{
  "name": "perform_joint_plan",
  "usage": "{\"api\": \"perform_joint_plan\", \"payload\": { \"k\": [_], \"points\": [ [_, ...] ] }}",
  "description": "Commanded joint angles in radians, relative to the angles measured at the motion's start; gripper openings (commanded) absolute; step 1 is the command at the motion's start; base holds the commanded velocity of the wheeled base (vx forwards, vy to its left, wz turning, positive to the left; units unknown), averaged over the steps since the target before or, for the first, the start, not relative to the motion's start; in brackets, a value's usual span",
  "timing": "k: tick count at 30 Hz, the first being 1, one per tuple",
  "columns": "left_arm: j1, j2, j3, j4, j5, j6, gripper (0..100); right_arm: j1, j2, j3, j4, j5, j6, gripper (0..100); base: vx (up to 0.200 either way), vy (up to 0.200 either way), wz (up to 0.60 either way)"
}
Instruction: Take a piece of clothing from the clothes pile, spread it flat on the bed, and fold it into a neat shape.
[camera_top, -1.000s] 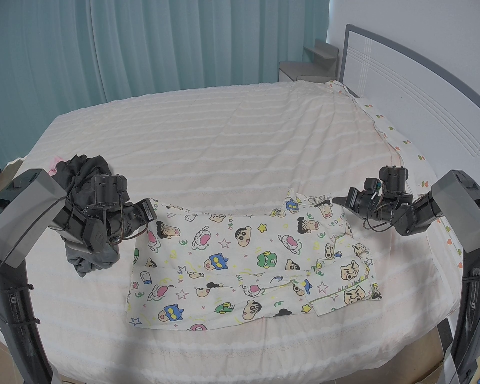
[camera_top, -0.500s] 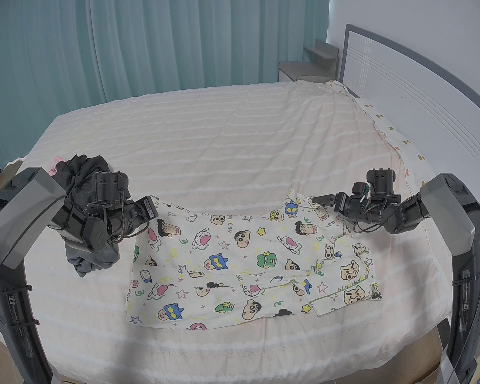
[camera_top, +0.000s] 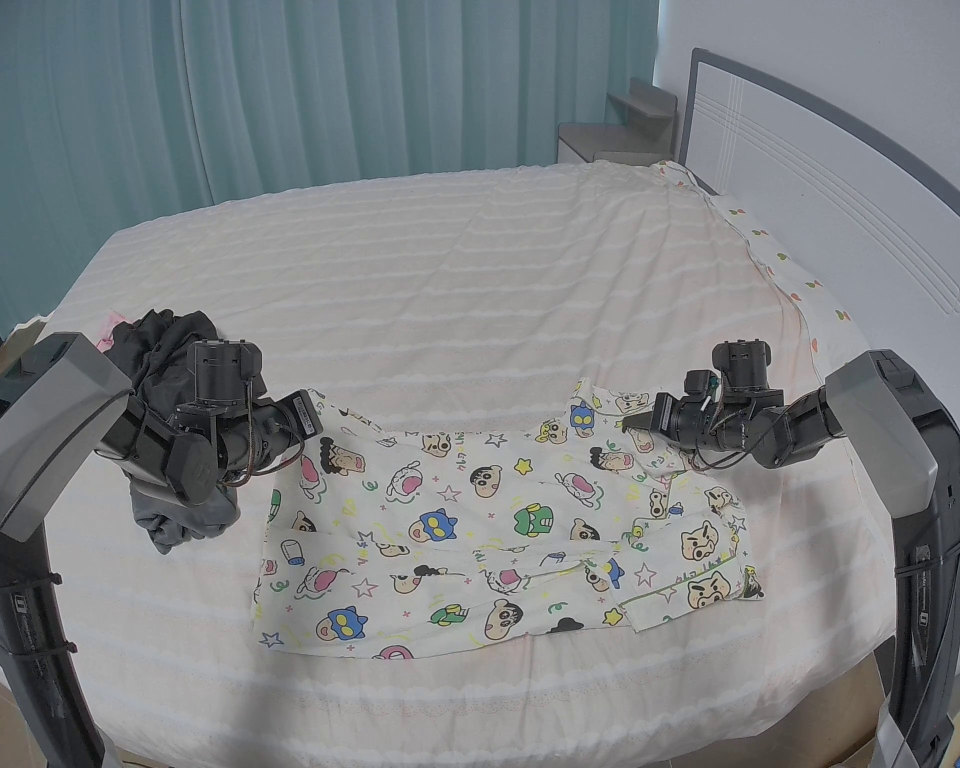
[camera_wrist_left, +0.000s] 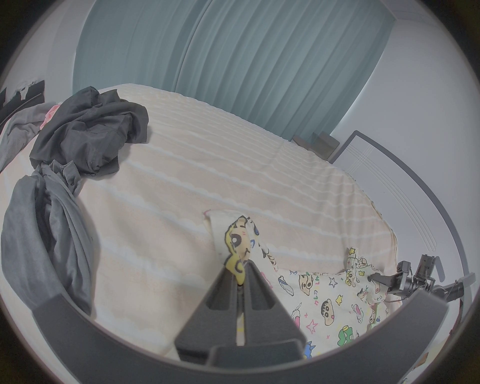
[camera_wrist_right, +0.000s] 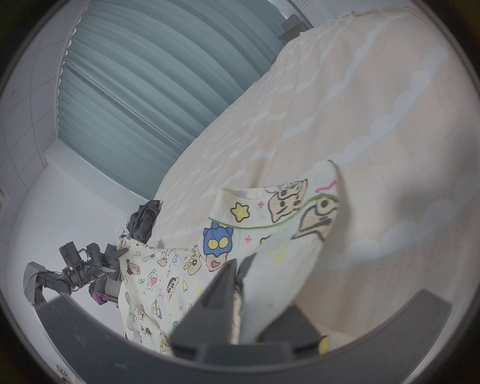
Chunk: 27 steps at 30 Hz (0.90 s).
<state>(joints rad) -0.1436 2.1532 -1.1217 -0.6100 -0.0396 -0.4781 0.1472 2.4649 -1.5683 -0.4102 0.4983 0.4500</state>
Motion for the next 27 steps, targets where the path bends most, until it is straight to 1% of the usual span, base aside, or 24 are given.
{"api": "perform_joint_plan", "payload": {
  "k": [1,7,8,12,17,22,27],
  "points": [
    [-0.001,-0.044,0.031,0.006,-0.002,-0.001,0,-0.023,-0.02,0.013,-0.001,0.002,-0.007,0,0.0,0.0,0.0],
    [-0.001,-0.067,0.056,0.007,-0.003,0.003,0,-0.037,-0.058,0.039,-0.002,0.009,-0.005,0,0.0,0.0,0.0],
    [-0.001,-0.093,0.056,0.006,-0.003,0.003,0,-0.044,-0.093,0.065,-0.004,0.037,-0.005,0,0.0,0.0,0.0],
    [-0.001,-0.127,0.076,0.009,-0.003,0.007,0,-0.048,-0.13,0.099,-0.004,0.055,-0.005,0,0.0,0.0,0.0],
    [0.002,-0.15,0.115,0.006,-0.003,0.055,0,-0.048,-0.172,0.146,-0.01,0.08,-0.005,0,0.0,0.0,0.0],
    [0.002,-0.173,0.149,0.003,-0.003,0.07,0,-0.054,-0.215,0.221,-0.062,0.089,-0.004,0,0.0,0.0,0.0],
    [0.002,-0.184,0.161,-0.002,-0.002,0.078,0,-0.067,-0.253,0.303,-0.131,0.117,0.001,0,0.0,0.0,0.0]
  ]
}}
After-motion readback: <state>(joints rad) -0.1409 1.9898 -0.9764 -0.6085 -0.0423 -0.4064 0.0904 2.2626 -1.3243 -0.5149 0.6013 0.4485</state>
